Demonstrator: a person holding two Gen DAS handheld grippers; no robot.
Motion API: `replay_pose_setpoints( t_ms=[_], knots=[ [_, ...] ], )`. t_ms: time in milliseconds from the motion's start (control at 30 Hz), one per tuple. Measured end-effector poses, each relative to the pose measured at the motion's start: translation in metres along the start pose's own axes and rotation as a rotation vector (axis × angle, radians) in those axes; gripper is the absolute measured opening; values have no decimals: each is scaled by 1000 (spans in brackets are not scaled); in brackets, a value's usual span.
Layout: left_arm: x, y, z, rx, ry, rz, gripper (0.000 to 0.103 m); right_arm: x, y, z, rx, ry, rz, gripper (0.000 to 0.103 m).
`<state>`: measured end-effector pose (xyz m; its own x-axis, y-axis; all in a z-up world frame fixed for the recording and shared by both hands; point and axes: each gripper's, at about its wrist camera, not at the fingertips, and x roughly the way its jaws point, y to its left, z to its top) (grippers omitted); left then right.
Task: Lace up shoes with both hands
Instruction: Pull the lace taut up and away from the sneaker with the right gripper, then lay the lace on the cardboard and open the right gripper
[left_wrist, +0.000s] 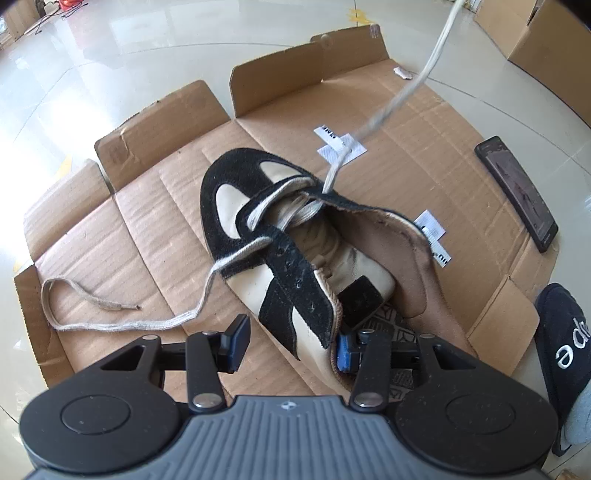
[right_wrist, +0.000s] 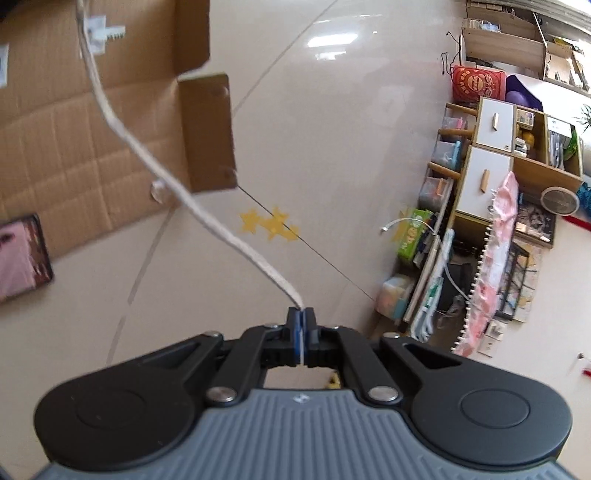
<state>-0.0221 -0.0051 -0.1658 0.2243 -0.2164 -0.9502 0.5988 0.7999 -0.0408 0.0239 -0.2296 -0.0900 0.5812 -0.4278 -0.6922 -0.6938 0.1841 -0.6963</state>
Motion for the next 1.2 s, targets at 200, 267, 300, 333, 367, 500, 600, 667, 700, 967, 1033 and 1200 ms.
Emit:
replay_pose_setpoints(
  t_ms=[200, 267, 300, 333, 367, 500, 600, 667, 700, 967, 1033, 1200],
  knots=[
    [-6, 5, 0, -39, 6, -66, 49, 6, 26, 33, 302, -67, 326, 0],
    [-10, 7, 0, -52, 2, -87, 51, 11, 33, 37, 421, -68, 435, 1],
    [-12, 9, 0, -60, 0, -95, 52, 14, 36, 39, 484, -66, 492, 1],
    [-14, 11, -1, -67, -2, -101, 52, 21, 38, 39, 600, -57, 594, 1],
    [-15, 12, -1, -72, -4, -101, 53, 25, 41, 38, 679, -46, 659, 2],
    [-21, 21, -1, -89, -8, -85, 56, 41, 50, 32, 970, -5, 877, 4],
    [-20, 25, -1, -102, 2, -100, 57, 50, 59, 27, 1137, 39, 1016, 6],
    [-21, 26, -1, -99, 3, -101, 57, 54, 64, 25, 1205, 66, 1082, 7],
    [-23, 25, -1, -88, 1, -99, 57, 55, 70, 24, 1243, 91, 1114, 8],
    [-41, 29, -3, -38, -8, -102, 57, 43, 98, 19, 1177, 179, 1063, 33],
    [-45, 34, -3, -37, -10, -87, 57, 38, 102, 20, 1169, 169, 1059, 54],
    [-50, 56, 2, 7, -32, 14, 57, 15, 124, 41, 1014, 105, 1010, 77]
  ],
)
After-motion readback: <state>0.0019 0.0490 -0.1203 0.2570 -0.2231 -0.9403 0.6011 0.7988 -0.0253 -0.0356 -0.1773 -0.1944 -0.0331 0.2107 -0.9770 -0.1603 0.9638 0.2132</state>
